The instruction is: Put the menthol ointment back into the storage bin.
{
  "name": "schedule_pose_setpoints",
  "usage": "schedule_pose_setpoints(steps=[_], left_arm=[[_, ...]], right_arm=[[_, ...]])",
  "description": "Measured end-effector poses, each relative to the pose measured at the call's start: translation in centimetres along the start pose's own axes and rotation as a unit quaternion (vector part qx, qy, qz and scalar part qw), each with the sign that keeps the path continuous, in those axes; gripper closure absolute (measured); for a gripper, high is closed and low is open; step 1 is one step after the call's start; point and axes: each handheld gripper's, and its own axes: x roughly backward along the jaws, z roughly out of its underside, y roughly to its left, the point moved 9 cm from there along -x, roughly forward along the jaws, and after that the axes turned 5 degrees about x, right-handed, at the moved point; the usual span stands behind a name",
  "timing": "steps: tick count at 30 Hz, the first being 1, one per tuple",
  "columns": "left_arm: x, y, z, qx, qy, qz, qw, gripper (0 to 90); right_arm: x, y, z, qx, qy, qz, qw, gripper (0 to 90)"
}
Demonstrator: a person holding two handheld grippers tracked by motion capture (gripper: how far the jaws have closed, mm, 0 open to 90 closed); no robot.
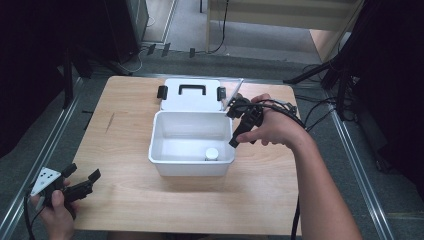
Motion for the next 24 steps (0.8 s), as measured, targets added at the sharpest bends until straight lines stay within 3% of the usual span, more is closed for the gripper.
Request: schedule_pose_setpoints(steps=[8,24], left_arm=[[0.0,0.0,0.0,0.000,0.001,0.000,1.0000,8.2],[0.0,0.0,0.0,-0.001,0.001,-0.001,1.0000,8.2]], right_arm=[[0.1,-1.2,2.7,-0.024,-0.006,0.005,0.9997,13.5],[-2.3,-2.8,8.8,-0.077,-0.012,-0.001,0.9970,14.2]])
